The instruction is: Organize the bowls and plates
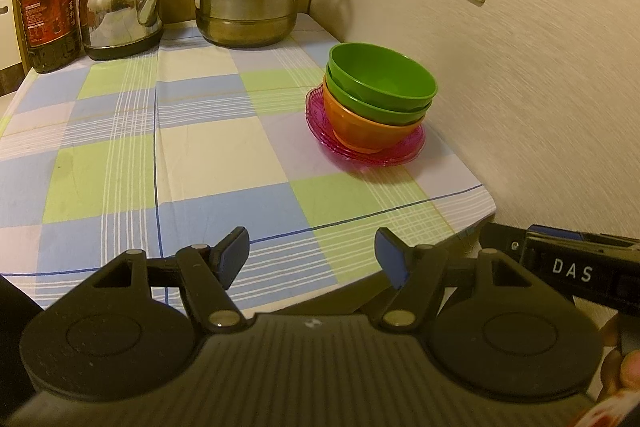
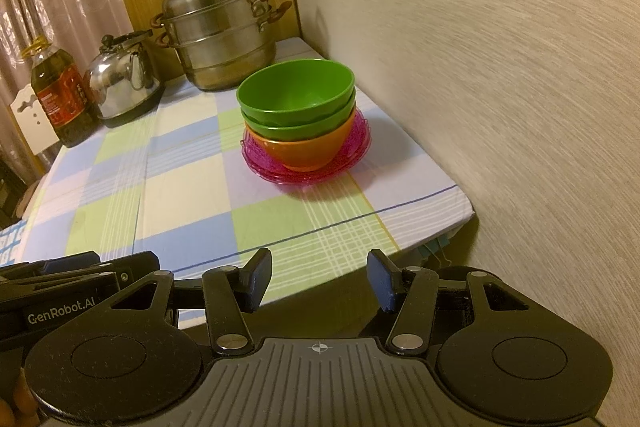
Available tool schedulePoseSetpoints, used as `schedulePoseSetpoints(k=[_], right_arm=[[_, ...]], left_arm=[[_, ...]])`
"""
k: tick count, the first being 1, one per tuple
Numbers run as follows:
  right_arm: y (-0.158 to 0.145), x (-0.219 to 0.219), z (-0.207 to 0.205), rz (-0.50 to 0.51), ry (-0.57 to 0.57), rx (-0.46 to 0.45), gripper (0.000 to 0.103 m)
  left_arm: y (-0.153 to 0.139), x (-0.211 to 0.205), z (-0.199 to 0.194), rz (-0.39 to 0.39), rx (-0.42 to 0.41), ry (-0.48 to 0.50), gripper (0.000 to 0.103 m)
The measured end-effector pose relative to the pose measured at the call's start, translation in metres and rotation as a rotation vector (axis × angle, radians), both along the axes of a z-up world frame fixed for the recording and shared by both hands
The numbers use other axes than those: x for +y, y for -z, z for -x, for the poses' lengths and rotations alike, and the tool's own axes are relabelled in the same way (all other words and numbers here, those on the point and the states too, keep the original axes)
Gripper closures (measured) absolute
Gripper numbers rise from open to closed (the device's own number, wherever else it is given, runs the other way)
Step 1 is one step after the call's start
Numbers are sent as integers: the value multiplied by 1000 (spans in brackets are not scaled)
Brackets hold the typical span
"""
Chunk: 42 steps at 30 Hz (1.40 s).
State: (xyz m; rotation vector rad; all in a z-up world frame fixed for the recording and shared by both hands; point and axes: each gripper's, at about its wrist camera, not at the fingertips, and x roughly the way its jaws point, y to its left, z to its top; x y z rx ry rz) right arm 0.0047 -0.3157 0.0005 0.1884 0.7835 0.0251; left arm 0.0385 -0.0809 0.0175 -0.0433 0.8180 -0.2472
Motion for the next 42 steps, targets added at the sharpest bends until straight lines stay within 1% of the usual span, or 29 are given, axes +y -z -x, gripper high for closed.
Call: schedulePoseSetpoints(k=[42], right_arm=[[0, 0, 0, 0, 1, 0, 50]], left_arm=[[-1, -3, -1, 5, -2, 4, 36]])
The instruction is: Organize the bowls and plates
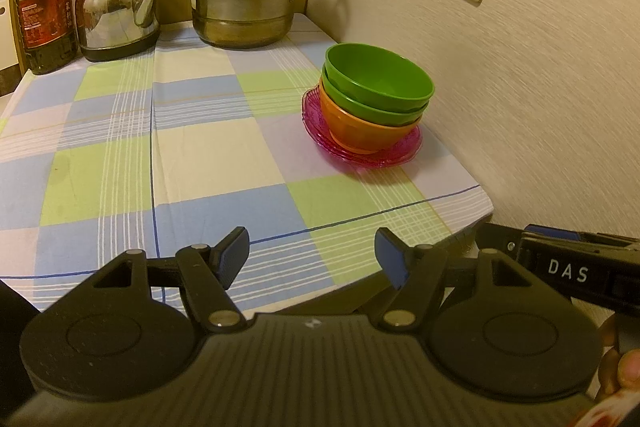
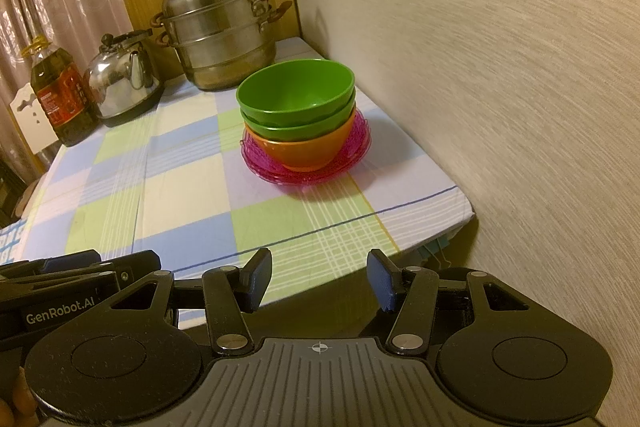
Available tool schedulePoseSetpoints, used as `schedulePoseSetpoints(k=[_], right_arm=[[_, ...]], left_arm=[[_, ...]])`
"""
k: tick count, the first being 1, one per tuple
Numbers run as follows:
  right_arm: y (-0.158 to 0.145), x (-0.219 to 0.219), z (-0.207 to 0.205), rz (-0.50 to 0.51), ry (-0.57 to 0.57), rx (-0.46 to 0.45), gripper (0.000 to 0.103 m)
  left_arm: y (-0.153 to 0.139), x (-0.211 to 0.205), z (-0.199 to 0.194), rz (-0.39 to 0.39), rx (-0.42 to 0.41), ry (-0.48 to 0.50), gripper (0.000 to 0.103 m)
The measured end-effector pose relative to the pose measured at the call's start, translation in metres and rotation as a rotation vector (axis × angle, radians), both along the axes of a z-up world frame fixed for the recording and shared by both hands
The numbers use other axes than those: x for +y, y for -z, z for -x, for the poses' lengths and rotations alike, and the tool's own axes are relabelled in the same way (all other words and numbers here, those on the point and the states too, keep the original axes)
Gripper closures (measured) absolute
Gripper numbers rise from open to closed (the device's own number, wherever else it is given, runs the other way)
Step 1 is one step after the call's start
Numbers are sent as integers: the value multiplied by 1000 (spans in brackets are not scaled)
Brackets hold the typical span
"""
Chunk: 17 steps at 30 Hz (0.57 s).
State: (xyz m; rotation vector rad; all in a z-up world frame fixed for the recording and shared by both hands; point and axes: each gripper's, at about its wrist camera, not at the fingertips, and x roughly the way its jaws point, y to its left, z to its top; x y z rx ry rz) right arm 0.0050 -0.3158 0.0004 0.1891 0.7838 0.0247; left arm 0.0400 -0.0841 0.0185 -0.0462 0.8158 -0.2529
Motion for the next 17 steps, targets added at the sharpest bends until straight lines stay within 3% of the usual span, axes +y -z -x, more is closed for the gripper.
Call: schedulePoseSetpoints(k=[17], right_arm=[[0, 0, 0, 0, -1, 0, 50]], left_arm=[[2, 5, 2, 36, -4, -2, 36]])
